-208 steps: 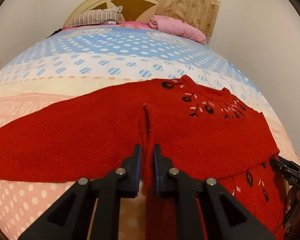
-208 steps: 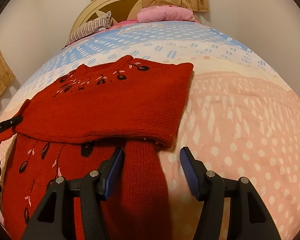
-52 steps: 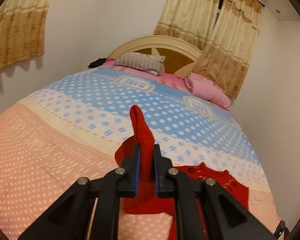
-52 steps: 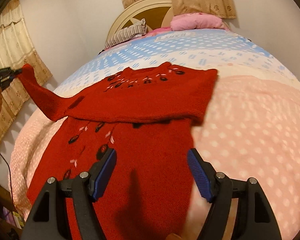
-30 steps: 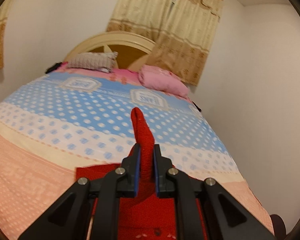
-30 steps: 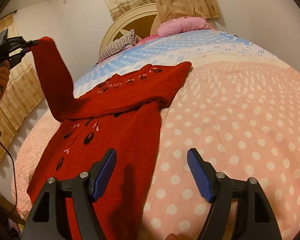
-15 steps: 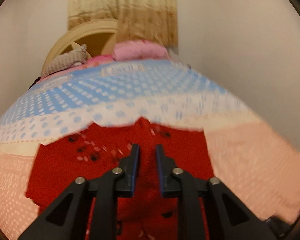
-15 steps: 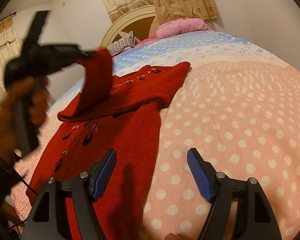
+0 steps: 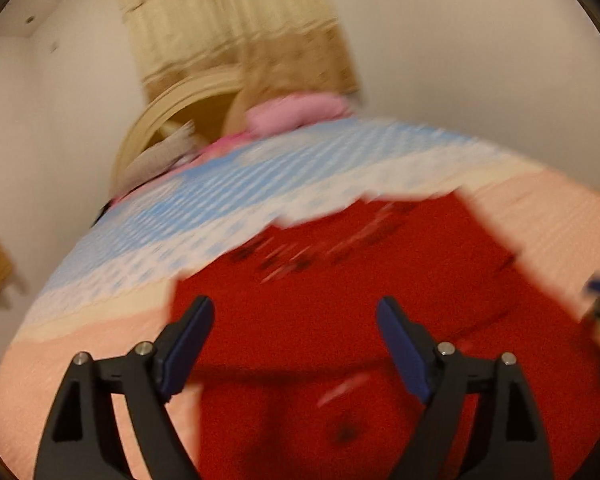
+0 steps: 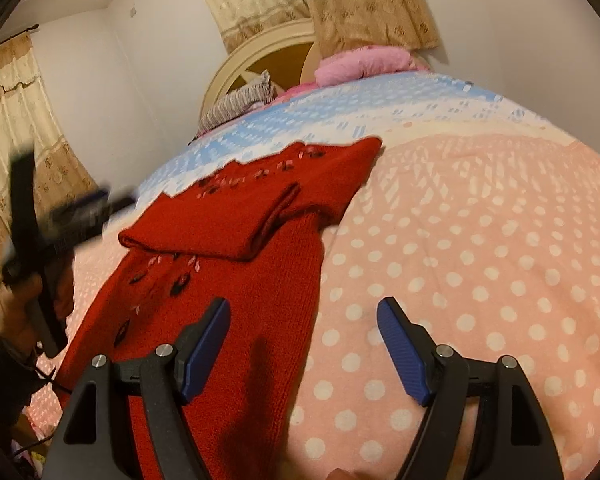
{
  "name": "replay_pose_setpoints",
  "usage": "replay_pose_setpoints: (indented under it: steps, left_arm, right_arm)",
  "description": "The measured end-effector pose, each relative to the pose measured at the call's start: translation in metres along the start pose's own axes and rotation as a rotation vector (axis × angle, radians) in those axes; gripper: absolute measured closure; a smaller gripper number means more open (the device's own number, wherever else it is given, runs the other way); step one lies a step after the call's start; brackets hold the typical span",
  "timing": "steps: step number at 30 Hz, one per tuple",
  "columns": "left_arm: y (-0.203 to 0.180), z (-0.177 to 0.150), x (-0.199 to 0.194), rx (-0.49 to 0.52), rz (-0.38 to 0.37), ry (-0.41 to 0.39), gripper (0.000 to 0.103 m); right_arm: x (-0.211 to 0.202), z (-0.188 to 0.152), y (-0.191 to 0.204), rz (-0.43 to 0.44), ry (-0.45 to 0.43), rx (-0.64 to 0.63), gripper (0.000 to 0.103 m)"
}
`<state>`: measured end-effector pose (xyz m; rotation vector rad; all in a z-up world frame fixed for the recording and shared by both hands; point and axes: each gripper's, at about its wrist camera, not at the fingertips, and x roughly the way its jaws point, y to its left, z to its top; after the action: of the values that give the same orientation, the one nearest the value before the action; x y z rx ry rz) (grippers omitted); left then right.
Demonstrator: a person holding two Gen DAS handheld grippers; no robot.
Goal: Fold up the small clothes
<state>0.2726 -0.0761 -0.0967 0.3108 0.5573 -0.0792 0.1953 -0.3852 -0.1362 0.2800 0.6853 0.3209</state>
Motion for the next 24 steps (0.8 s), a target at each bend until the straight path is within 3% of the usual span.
replay_pose_setpoints:
  steps: [2,5,9,15,17,18,24]
  left_arm:
    - [0.038,-0.023,0.014,-0.04,0.079,0.084,0.017]
    - [0.075,-0.044,0.031,-0.135,0.121,0.171,0.017]
    - [0.09,-0.058,0.043,-0.251,0.098,0.227,0.017]
    - [0.082,-0.065,0.041,-0.257,0.065,0.244,0.017]
    - [0.086,-0.067,0.044,-0.278,0.05,0.255,0.017]
    - [0.089,-0.068,0.046,-0.292,0.041,0.263,0.017]
    - [0.099,-0.075,0.052,-0.359,0.008,0.292,0.014]
  right_arm:
    - [-0.002,0.006,0.002,0.046,0.003,0.025,0.028]
    - [0.003,0.024,0.017,0.072,0.039,0.017,0.039]
    - [0.033,0.051,0.039,0.129,0.136,0.018,0.047]
    - [0.095,0.065,0.045,0.1,0.283,0.081,0.051]
    - [0.11,0.064,0.046,0.06,0.297,0.071,0.07]
    - [0.112,0.063,0.048,0.051,0.302,0.063,0.093]
    - [0.073,0.079,0.071,-0.023,0.188,-0.09,0.097]
